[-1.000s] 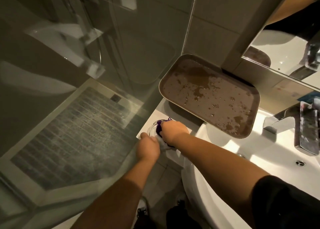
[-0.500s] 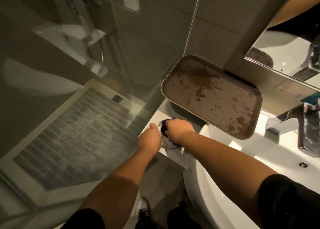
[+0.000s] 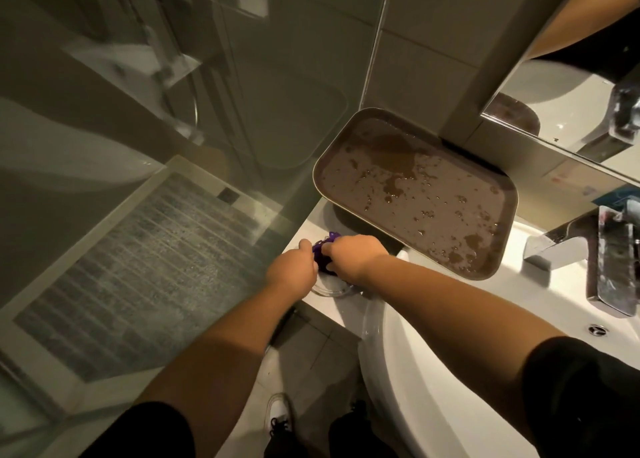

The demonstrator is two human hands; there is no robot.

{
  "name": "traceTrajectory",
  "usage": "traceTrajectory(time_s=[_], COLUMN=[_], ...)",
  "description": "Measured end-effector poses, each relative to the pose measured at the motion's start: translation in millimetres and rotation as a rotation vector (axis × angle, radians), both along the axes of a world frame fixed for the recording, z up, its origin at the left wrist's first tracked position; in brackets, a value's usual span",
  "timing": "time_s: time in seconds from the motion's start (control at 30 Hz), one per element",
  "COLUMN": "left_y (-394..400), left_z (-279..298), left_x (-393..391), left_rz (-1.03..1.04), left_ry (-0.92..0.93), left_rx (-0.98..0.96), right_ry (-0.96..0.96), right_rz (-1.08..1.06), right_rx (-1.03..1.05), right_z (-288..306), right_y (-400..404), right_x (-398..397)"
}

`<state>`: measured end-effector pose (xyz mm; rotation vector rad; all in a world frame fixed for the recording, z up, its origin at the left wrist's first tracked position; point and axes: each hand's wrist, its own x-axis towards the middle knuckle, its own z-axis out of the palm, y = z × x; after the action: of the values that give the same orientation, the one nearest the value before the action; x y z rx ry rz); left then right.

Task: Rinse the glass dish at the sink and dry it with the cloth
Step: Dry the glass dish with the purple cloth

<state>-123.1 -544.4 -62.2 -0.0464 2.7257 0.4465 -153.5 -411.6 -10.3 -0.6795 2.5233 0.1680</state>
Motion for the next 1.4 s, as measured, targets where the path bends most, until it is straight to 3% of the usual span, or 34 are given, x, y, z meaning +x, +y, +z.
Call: traceTrajectory(time_s=[0.23, 0.3, 0.47, 0.57, 0.77, 0.9, 1.17, 1.4], left_y=[15.3, 13.4, -2.9, -0.9, 7.7, 12.0, -10.1, 0.0], left_z=[-8.9, -8.5, 1.0, 2.6, -6.6, -11.0, 1.7, -8.6], left_x=[28.4, 31.2, -2.8, -13.6, 13.1, 30.1, -11.6, 22.5], left_rz=[0.274, 0.285, -0.023, -0.08, 0.176, 0.34, -0.076, 0.296], left_ry=[-0.002, 0.003, 0.016, 0.0, -0.017, 0.001, -0.005, -0.018], left_rx=[0.064, 0.071, -0.019, -0.04, -0.008, 0.086, -0.106, 0.045], right_ry=[-0.018, -0.053, -0.058, -0.041, 0.01, -0.028, -0.017, 0.063], right_rz=[-0.328, -0.284, 0.027, 0.098, -0.235, -0.29, 0.095, -0.175], right_rx=[-0.048, -0.037, 0.021, 0.052, 0.027, -0.015, 0.04, -0.015], right_z=[-8.0, -7.0, 5.8, 7.8, -4.5, -10.3, 2.9, -8.0], right_y=[-11.4, -8.6, 2.4, 1.3, -13.3, -14.0, -8.0, -26.2], right_x=[18.0, 15.6, -2.6, -8.6, 9.9, 12.4, -7.4, 11.6])
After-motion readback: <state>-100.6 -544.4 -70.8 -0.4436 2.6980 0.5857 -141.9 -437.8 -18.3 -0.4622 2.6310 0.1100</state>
